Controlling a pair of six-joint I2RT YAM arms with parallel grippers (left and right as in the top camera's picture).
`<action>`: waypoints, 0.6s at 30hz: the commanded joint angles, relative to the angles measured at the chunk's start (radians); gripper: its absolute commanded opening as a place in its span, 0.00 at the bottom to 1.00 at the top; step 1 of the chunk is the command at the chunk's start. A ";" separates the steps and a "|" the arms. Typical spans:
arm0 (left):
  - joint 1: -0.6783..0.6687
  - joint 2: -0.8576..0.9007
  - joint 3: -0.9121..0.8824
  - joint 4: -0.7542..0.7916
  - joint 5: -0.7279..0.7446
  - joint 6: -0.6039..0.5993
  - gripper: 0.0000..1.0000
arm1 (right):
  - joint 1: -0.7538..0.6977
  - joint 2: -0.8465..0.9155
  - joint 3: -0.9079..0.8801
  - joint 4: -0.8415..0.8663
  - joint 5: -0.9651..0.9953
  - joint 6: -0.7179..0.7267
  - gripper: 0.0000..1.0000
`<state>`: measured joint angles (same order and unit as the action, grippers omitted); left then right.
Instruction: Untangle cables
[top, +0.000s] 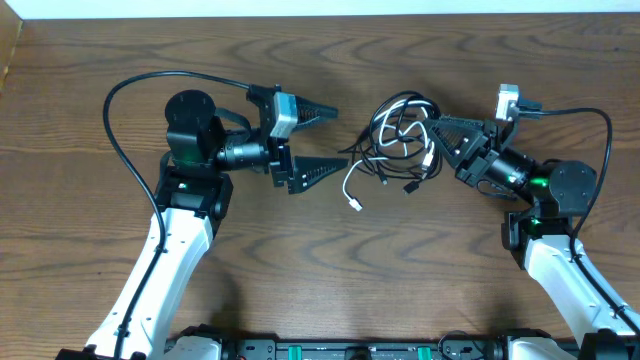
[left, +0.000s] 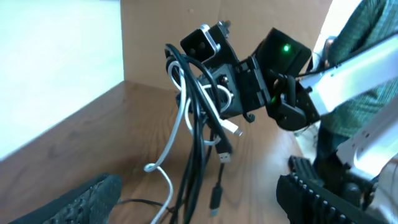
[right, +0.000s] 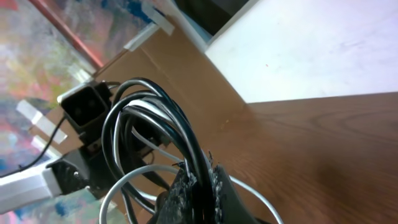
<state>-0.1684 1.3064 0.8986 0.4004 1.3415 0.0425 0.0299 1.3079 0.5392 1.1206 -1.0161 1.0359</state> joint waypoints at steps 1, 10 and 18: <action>0.002 0.019 0.021 -0.003 -0.032 0.077 0.85 | -0.002 -0.005 0.005 0.035 -0.038 0.052 0.01; -0.024 0.061 0.022 -0.003 -0.056 0.085 0.85 | 0.055 -0.005 0.005 0.039 -0.042 0.048 0.01; -0.090 0.061 0.022 0.005 -0.055 0.085 0.86 | 0.069 -0.005 0.005 0.039 -0.042 0.048 0.01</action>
<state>-0.2390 1.3670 0.8986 0.4004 1.2911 0.1097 0.0933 1.3079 0.5392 1.1503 -1.0607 1.0733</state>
